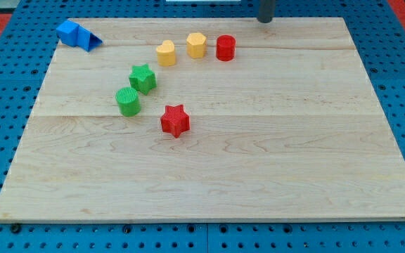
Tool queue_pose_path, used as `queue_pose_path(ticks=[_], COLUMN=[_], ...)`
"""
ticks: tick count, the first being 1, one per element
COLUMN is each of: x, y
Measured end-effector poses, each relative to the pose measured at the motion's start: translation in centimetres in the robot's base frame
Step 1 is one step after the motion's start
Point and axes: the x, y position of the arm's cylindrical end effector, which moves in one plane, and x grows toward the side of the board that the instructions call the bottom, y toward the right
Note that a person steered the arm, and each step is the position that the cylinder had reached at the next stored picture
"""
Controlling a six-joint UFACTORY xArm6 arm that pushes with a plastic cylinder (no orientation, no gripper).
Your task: Move the blue cube towards the green star
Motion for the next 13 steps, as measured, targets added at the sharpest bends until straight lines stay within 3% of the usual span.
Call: queue_pose_path(ticks=[1,2,3,4,5,7,8,9,10,11,12,13], x=[0.2,0.2,0.1,1.2,5.9,3.2,5.3,12.0,16.0,12.7,9.4,10.6], y=[-6.4,-16.7,-34.1,-39.6,-37.1,-36.3,-31.5,-31.4,-31.9,-37.1,-34.1,-29.0])
